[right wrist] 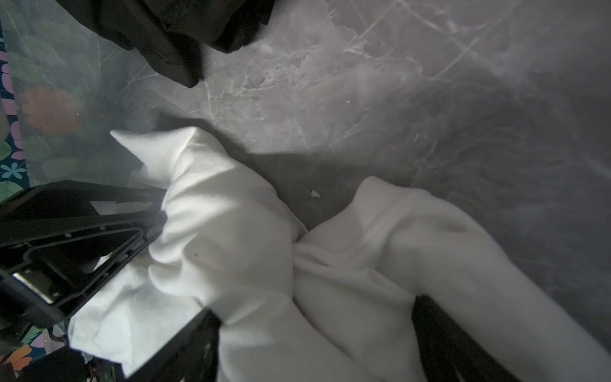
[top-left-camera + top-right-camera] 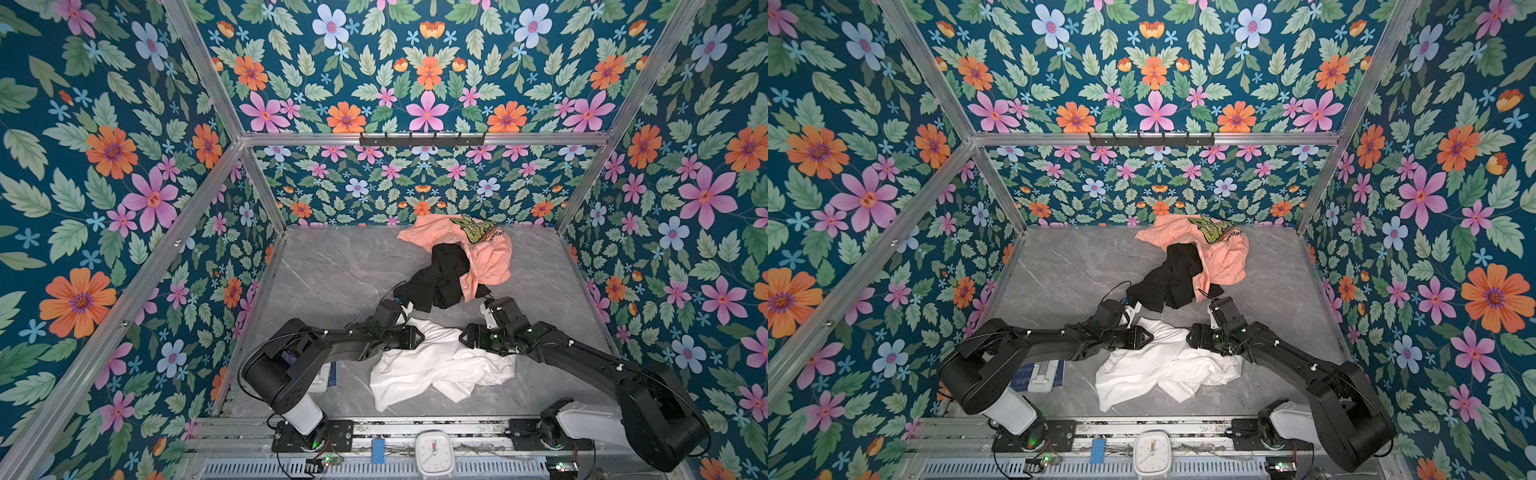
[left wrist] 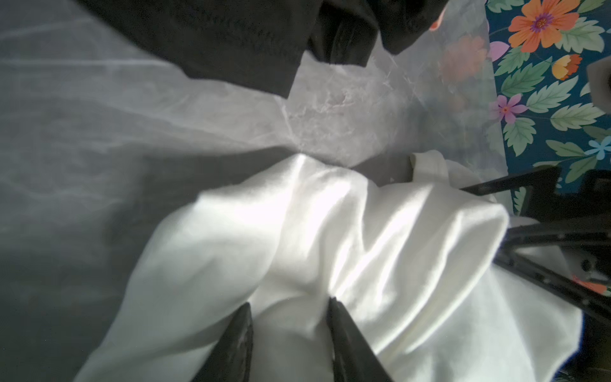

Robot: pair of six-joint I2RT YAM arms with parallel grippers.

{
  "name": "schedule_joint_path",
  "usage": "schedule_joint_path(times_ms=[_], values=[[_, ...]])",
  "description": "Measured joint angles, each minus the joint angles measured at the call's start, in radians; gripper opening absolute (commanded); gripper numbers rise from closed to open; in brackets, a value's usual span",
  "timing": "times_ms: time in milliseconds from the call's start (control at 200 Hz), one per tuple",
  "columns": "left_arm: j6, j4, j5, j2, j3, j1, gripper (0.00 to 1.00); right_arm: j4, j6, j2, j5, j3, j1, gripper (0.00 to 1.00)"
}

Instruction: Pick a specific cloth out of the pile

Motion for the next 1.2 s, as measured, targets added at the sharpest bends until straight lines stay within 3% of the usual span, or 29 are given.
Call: schedule_joint_path(times_ms=[415, 1200], values=[[-0.023, -0.035, -0.037, -0.12, -0.101, -0.002, 0.41, 0.011, 0.049, -0.03, -0.024, -0.045, 0.013, 0.87], [-0.031, -0.092, -0.069, -0.203, -0.148, -0.003, 0.42, -0.013, 0.106, -0.093, -0.001, -0.057, 0.069, 0.88]])
